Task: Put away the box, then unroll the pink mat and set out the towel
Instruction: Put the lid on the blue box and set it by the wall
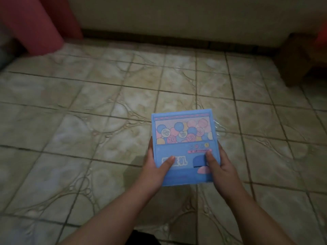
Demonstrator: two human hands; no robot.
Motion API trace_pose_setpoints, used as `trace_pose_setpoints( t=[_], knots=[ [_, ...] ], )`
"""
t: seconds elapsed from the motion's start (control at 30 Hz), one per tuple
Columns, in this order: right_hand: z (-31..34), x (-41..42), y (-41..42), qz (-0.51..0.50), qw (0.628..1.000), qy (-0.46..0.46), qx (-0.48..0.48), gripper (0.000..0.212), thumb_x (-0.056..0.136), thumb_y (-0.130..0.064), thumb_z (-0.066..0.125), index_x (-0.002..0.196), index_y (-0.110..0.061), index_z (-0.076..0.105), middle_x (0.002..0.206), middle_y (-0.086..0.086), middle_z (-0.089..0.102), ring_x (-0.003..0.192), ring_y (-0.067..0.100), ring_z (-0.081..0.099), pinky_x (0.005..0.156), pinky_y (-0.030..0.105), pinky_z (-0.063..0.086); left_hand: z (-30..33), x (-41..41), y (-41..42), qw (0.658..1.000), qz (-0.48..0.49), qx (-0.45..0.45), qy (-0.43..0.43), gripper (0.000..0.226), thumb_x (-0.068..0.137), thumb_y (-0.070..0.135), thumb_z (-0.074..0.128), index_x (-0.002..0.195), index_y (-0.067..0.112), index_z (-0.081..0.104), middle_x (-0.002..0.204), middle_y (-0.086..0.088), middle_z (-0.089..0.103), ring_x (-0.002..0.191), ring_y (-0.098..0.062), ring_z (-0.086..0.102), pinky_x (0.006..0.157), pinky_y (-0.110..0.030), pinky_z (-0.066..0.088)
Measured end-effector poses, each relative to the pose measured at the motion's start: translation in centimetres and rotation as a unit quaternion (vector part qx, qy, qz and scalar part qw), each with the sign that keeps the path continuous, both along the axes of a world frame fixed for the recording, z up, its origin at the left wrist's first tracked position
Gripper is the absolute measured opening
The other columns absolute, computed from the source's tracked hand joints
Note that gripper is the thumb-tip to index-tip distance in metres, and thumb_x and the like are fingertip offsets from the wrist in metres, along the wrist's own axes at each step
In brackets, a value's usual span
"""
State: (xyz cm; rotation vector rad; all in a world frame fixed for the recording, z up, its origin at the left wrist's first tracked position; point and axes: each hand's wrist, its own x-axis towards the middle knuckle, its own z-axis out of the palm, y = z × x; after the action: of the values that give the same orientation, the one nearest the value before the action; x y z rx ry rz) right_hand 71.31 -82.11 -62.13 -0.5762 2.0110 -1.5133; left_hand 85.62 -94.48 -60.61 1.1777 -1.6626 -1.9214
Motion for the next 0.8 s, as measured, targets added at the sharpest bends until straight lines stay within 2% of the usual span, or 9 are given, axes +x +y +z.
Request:
trace_pose_setpoints(
  t=[0.1, 0.2, 0.33, 0.5, 0.53, 0.63, 0.67, 0.73, 0.8],
  knots=[
    [2.3, 3.9, -4.9, 0.065, 0.998, 0.01, -0.022, 0.045, 0.079, -0.056, 0.051, 0.123, -0.045, 0.053, 0.105, -0.023, 0.068, 0.088, -0.008, 0.065, 0.065, 0.008, 0.05, 2.8, 5.3, -3.1, 0.998, 0.059, -0.02, 0.007, 0.056, 0.086, 0.02, 0.062, 0.13, 0.038, 0.032, 0.113, 0.018, 0.059, 0.086, 0.012, 0.062, 0.063, -0.004, 0.047],
    [4.7, 8.9, -9.4, 0.134, 0.99, 0.005, -0.051, 0.048, 0.081, -0.053, 0.052, 0.128, -0.04, 0.052, 0.111, -0.016, 0.069, 0.095, 0.001, 0.066, 0.077, 0.026, 0.056, 5.7, 11.6, -5.4, 0.991, 0.128, -0.045, 0.006, 0.057, 0.086, 0.02, 0.062, 0.132, 0.034, 0.032, 0.115, 0.014, 0.06, 0.086, 0.011, 0.06, 0.061, -0.002, 0.045],
    [7.9, 17.2, -14.2, 0.215, 0.973, -0.002, -0.087, 0.041, 0.082, -0.052, 0.053, 0.122, -0.046, 0.054, 0.105, -0.021, 0.07, 0.092, -0.001, 0.067, 0.075, 0.023, 0.056, 9.1, 21.4, -7.2, 0.976, 0.208, -0.068, 0.016, 0.056, 0.085, 0.026, 0.064, 0.132, 0.035, 0.035, 0.11, 0.019, 0.062, 0.08, 0.012, 0.064, 0.058, -0.004, 0.046],
    [11.3, 29.1, -18.6, 0.313, 0.943, 0.004, -0.115, 0.024, 0.091, -0.037, 0.054, 0.113, -0.045, 0.057, 0.099, -0.03, 0.069, 0.088, -0.007, 0.065, 0.066, 0.008, 0.048, 12.2, 34.0, -8.1, 0.947, 0.31, -0.078, 0.017, 0.055, 0.081, 0.032, 0.067, 0.13, 0.038, 0.041, 0.113, 0.013, 0.066, 0.095, -0.008, 0.067, 0.084, -0.032, 0.052],
    [12.0, 31.6, -19.3, 0.33, 0.937, 0.003, -0.117, 0.021, 0.091, -0.036, 0.054, 0.109, -0.046, 0.058, 0.096, -0.033, 0.068, 0.085, -0.008, 0.065, 0.064, 0.006, 0.046, 12.7, 36.6, -8.0, 0.94, 0.33, -0.083, 0.016, 0.055, 0.081, 0.033, 0.067, 0.129, 0.038, 0.041, 0.112, 0.014, 0.066, 0.094, -0.008, 0.067, 0.084, -0.032, 0.052],
    [14.0, 39.0, -21.1, 0.376, 0.918, -0.004, -0.122, 0.017, 0.092, -0.035, 0.054, 0.104, -0.047, 0.059, 0.09, -0.037, 0.067, 0.08, -0.012, 0.064, 0.058, 0.003, 0.043, 13.9, 44.0, -7.9, 0.919, 0.384, -0.091, 0.029, 0.053, 0.08, 0.034, 0.068, 0.126, 0.041, 0.043, 0.103, 0.02, 0.069, 0.085, -0.002, 0.068, 0.067, -0.019, 0.053],
    [14.4, 41.4, -21.7, 0.392, 0.912, -0.01, -0.123, 0.017, 0.092, -0.036, 0.054, 0.105, -0.045, 0.06, 0.09, -0.035, 0.067, 0.08, -0.01, 0.065, 0.058, 0.004, 0.044, 14.2, 46.4, -7.8, 0.91, 0.405, -0.089, 0.032, 0.054, 0.079, 0.034, 0.07, 0.126, 0.041, 0.043, 0.104, 0.019, 0.069, 0.086, -0.004, 0.069, 0.068, -0.021, 0.054],
    [14.9, 46.7, -22.8, 0.426, 0.896, -0.017, -0.122, 0.017, 0.091, -0.038, 0.054, 0.106, -0.044, 0.061, 0.091, -0.032, 0.069, 0.08, -0.007, 0.066, 0.058, 0.006, 0.045, 14.4, 51.4, -7.6, 0.892, 0.442, -0.084, 0.038, 0.059, 0.078, 0.035, 0.072, 0.128, 0.039, 0.043, 0.112, 0.011, 0.068, 0.096, -0.014, 0.067, 0.086, -0.036, 0.053],
    [15.2, 50.2, -23.7, 0.45, 0.885, -0.021, -0.116, 0.016, 0.091, -0.041, 0.054, 0.105, -0.046, 0.061, 0.091, -0.03, 0.07, 0.079, -0.006, 0.067, 0.057, 0.008, 0.047, 14.6, 54.7, -7.6, 0.881, 0.464, -0.08, 0.043, 0.053, 0.08, 0.031, 0.07, 0.125, 0.041, 0.044, 0.11, 0.011, 0.068, 0.095, -0.015, 0.068, 0.087, -0.039, 0.053]
  ],
)
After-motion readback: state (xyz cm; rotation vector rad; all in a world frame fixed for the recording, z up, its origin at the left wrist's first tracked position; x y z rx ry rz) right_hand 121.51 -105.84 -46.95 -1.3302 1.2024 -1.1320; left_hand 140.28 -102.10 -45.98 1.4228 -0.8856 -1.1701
